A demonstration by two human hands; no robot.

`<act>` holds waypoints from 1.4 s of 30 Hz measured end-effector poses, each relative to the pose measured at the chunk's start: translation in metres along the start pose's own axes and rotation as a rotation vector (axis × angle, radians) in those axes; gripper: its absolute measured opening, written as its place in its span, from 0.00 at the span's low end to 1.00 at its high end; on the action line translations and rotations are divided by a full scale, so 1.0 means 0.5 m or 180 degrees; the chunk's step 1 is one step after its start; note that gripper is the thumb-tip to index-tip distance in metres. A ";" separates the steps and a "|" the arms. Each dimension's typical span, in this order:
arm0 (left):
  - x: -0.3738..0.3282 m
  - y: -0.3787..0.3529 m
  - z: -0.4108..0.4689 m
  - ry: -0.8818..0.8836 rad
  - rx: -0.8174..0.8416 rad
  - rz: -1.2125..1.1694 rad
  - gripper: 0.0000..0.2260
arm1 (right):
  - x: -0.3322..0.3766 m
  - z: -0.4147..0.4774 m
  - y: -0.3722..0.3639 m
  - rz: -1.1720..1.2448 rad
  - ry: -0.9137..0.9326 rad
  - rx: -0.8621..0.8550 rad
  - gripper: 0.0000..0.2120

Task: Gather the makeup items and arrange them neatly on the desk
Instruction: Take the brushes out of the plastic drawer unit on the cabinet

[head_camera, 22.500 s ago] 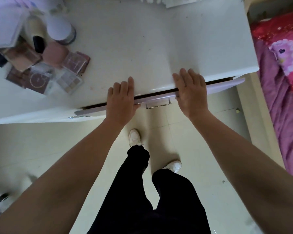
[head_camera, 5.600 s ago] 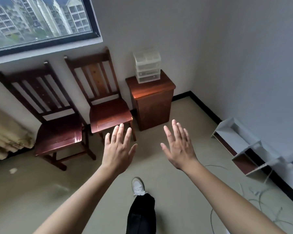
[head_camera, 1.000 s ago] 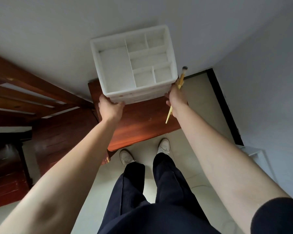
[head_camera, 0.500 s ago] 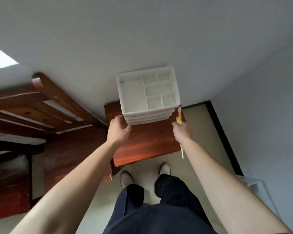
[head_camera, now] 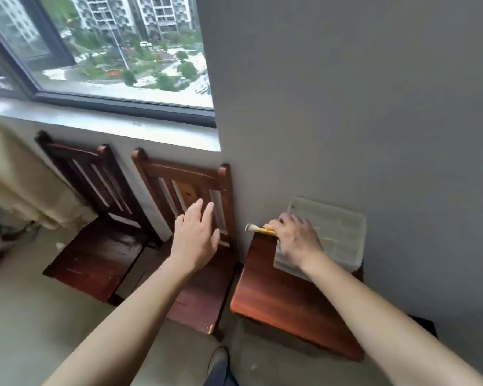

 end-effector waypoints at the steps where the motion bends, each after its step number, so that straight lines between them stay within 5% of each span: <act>1: 0.041 0.019 -0.033 0.0153 -0.0068 0.0070 0.31 | 0.038 0.022 0.000 -0.0102 0.0310 -0.0093 0.22; 7: 0.316 0.093 -0.324 0.1461 0.0056 0.0525 0.32 | 0.351 0.072 -0.015 -0.0390 0.1836 -0.0366 0.21; 19: 0.836 0.358 -1.109 0.4090 -0.0312 0.0817 0.31 | 1.336 -0.097 0.045 0.0223 0.4487 -0.0899 0.09; 29: 1.119 0.543 -1.771 0.5493 -0.0527 0.1075 0.31 | 2.069 -0.429 0.079 0.0910 0.5554 -0.0665 0.18; 42: 1.576 0.621 -2.226 0.6577 -0.0486 0.1150 0.31 | 2.862 -0.648 0.002 0.1712 0.6645 -0.0486 0.09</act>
Point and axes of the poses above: each hand's wrist, its own z-axis towards the middle knuckle, its own y-axis out of the back of the hand, x = y × z, the point moved 9 cm from there along z, towards the middle knuckle, and after that the axes turned 14 degrees about y, right-handed, at the moved point
